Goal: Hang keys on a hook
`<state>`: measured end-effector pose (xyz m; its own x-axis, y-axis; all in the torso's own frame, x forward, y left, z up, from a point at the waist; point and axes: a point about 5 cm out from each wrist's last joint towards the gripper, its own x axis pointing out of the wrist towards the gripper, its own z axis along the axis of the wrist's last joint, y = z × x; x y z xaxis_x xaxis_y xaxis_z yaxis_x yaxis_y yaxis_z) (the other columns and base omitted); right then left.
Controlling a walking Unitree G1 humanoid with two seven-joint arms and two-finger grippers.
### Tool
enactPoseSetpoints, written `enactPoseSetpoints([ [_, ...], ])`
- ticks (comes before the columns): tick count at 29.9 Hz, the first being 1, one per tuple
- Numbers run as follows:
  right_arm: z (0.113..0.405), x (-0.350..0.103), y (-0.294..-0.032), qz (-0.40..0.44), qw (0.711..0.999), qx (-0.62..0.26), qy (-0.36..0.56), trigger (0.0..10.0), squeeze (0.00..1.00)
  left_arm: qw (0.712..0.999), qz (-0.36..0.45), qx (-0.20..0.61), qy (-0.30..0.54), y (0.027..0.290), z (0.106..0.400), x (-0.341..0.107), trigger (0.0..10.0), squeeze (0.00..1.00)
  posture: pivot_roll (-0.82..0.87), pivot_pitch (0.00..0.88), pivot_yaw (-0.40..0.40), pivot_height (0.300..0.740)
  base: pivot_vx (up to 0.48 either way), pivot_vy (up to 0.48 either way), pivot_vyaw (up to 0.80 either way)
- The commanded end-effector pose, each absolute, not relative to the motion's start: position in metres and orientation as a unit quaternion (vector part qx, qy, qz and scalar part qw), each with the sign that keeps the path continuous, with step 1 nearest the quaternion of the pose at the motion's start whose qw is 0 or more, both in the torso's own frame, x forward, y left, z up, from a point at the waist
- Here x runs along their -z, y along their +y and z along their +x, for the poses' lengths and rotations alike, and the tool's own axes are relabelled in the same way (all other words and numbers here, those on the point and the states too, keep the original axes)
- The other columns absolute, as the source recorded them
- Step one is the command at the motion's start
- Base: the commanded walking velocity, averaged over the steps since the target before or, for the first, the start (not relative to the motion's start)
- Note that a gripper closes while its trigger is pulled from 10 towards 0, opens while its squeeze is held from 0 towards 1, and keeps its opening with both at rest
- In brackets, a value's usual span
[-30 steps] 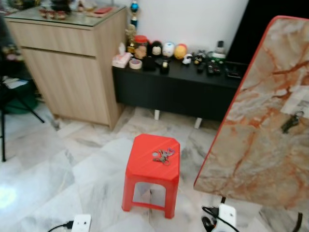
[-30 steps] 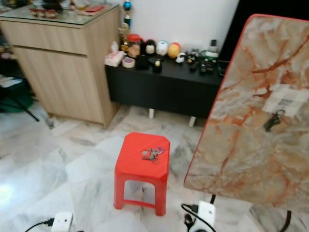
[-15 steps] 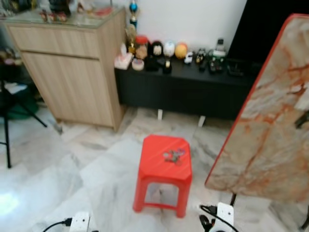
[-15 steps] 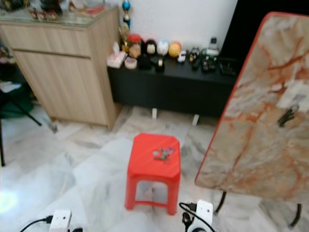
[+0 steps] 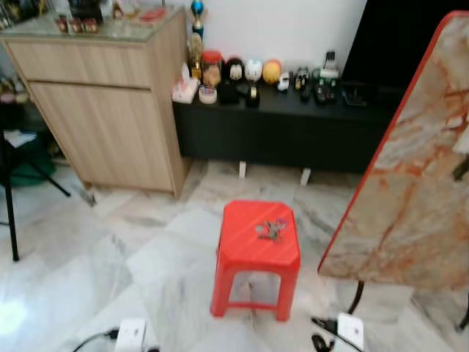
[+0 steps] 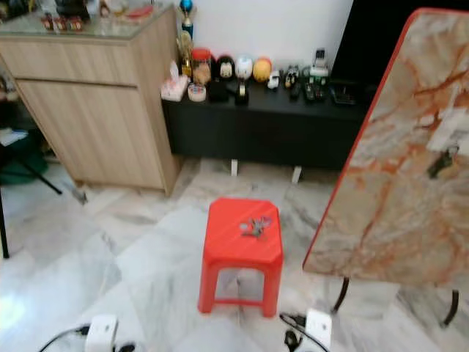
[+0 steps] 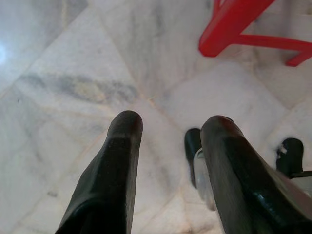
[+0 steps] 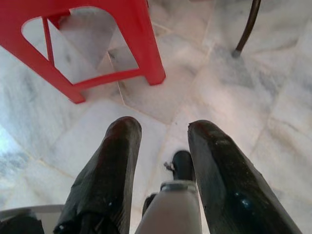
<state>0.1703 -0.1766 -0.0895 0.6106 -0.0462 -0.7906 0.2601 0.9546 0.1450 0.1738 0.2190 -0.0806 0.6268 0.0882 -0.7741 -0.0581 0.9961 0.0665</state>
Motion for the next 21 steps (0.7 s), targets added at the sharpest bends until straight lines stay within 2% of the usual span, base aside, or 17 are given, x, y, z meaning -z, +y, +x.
enactPoseSetpoints([
  [1,0.1736,0.0883,-0.1727,0.125,0.891,0.080,0.429,10.0,0.00,0.897,0.024,-0.038,0.440,0.2216,0.1690,0.0825,10.0,0.00,0.03,0.000,-0.037,0.740,0.000,0.274,0.00],
  [14,0.1738,0.0882,-0.1727,0.126,0.891,0.082,0.429,10.0,0.00,0.898,0.025,-0.038,0.437,0.2229,0.1699,0.0817,10.0,0.00,0.03,0.000,-0.039,0.740,0.000,0.273,0.00],
  [21,0.1754,0.0868,-0.1731,0.131,0.896,0.085,0.417,10.0,0.00,0.899,0.027,-0.035,0.435,0.2224,0.1705,0.0813,10.0,0.00,0.03,0.000,-0.041,0.740,0.000,0.000,0.00],
])
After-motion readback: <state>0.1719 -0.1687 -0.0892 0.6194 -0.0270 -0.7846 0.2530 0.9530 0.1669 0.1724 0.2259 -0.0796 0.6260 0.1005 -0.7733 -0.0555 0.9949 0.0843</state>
